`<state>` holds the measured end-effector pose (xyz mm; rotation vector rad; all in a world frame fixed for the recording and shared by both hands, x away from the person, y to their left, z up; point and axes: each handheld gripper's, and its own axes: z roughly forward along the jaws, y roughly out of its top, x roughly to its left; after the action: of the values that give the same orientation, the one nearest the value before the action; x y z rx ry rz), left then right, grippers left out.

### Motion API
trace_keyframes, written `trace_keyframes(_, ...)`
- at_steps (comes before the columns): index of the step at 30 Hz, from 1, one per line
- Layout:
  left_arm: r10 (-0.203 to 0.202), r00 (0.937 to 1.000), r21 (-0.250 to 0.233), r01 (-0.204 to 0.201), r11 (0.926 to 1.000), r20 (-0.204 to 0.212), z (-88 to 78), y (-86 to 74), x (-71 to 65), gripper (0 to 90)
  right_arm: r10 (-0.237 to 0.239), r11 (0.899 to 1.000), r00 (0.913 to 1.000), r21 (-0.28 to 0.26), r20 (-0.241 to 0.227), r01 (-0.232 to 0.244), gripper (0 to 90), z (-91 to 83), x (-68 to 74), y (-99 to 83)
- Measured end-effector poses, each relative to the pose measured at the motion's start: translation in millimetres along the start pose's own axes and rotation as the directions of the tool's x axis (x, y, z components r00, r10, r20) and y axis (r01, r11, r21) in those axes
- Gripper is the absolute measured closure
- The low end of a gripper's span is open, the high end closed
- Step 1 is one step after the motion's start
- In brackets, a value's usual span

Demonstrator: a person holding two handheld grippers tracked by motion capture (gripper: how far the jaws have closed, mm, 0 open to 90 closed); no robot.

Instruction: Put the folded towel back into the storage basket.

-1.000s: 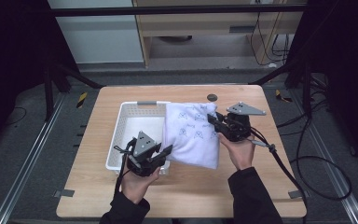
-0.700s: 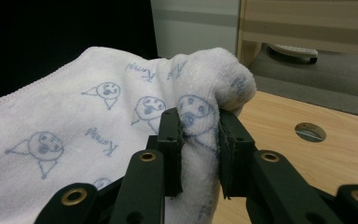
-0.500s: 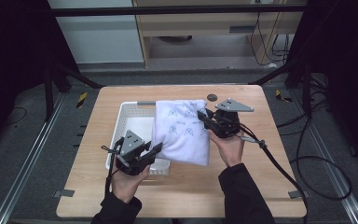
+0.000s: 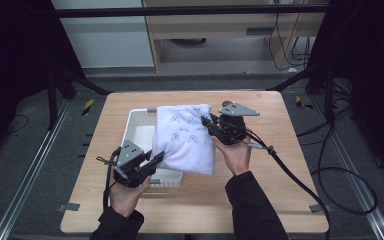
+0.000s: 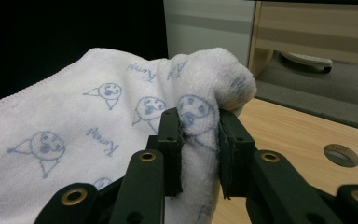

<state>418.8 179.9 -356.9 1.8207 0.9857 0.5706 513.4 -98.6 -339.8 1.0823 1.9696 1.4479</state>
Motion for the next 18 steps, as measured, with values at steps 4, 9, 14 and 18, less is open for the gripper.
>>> trace_keyframes(4,-0.003,0.9999,-0.004,0.003,1.0000,-0.010,-3.9,-0.6,4.9,72.4,-0.007,1.000,1.0000,-0.001,-0.006,0.007,73.7,4.8,4.9,2.7)
trace_keyframes(9,-0.017,0.9993,-0.003,0.017,0.9999,-0.034,-11.0,-5.2,17.9,72.4,-0.018,1.000,0.9996,0.001,-0.020,0.018,73.7,16.6,16.3,6.9)
trace_keyframes(14,-0.026,0.9983,-0.004,0.026,0.9996,-0.052,-17.1,-8.5,27.3,72.4,-0.025,1.000,0.9992,0.004,-0.031,0.025,73.7,27.9,25.9,10.1)
trace_keyframes(18,-0.035,0.9975,-0.007,0.035,0.9994,-0.061,-20.5,-10.3,33.3,72.4,-0.028,1.000,0.9989,0.003,-0.036,0.029,73.6,33.1,31.3,12.3)
